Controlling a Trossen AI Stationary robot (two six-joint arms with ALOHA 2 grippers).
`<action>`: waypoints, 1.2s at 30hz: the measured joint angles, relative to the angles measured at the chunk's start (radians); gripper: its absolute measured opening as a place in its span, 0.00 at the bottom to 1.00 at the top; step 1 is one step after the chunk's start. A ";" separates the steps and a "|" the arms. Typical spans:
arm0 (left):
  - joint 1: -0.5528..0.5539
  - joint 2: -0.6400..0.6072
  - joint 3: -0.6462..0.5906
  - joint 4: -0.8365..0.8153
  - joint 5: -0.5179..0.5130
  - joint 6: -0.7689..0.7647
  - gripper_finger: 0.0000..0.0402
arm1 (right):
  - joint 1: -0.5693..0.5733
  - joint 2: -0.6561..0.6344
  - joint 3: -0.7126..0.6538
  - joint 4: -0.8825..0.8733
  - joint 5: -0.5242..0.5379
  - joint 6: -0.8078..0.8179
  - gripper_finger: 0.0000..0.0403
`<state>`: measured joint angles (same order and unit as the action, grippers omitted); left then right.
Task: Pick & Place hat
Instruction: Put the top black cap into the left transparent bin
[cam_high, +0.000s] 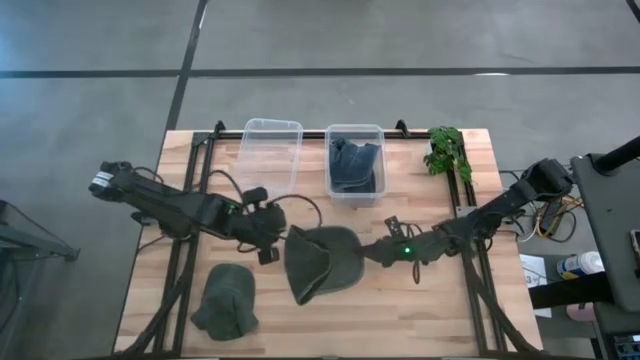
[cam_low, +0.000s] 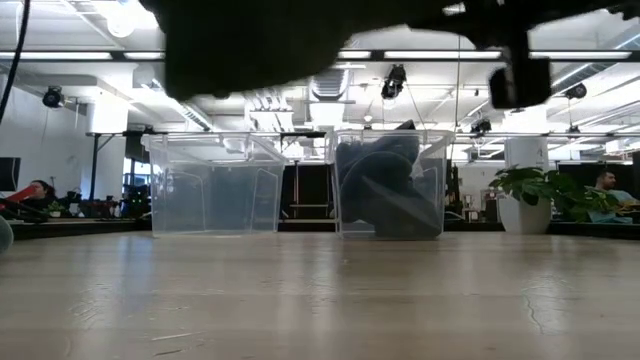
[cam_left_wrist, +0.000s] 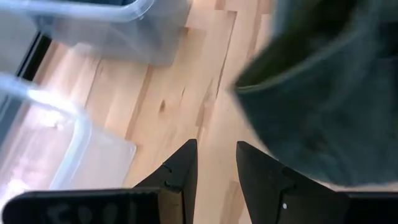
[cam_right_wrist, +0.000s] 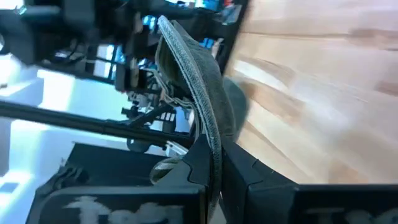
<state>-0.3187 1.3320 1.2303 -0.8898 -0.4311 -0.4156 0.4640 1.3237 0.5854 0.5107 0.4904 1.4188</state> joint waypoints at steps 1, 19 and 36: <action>0.000 -0.023 -0.016 0.000 -0.001 -0.020 0.26 | -0.007 0.011 0.019 0.004 -0.010 -0.023 0.03; 0.009 -0.468 -0.361 0.175 -0.181 -0.294 0.26 | -0.161 0.091 0.268 -0.141 -0.150 -0.233 0.03; 0.036 -0.624 -0.442 0.176 -0.156 -0.277 0.26 | -0.276 0.115 0.460 -0.465 -0.120 -0.345 0.03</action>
<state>-0.2823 0.7078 0.7883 -0.7141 -0.5873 -0.6922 0.1879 1.4384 1.0454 0.0452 0.3706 1.0733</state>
